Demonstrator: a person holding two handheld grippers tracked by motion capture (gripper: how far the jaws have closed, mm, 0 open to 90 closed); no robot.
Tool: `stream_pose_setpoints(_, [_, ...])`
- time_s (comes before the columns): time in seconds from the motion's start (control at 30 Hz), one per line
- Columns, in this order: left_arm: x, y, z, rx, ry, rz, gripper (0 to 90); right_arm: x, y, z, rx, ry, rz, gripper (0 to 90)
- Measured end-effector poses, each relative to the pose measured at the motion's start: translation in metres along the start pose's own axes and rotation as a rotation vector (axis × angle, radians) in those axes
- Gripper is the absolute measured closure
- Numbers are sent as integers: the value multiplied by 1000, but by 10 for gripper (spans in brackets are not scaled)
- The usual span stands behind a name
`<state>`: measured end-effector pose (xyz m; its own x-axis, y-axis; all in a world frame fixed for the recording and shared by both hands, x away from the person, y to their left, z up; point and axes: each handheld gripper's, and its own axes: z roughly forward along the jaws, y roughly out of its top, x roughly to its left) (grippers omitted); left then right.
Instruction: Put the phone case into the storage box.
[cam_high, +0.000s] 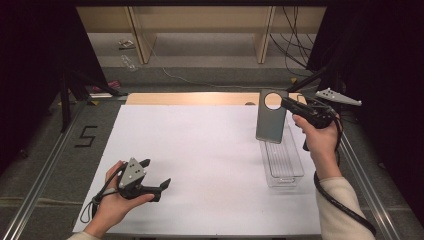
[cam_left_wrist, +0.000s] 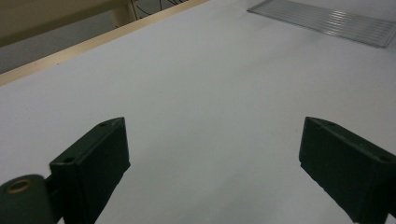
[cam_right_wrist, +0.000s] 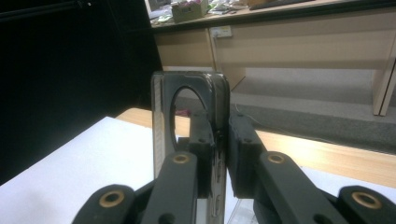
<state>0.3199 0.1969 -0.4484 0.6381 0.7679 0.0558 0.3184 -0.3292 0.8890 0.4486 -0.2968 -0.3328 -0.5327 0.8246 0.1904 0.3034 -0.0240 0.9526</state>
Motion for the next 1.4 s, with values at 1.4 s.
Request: stream_pose_setpoints(1.4, [0,0,-1,-3,1,-2,80,-10,2,-8,-16,-31,7,823])
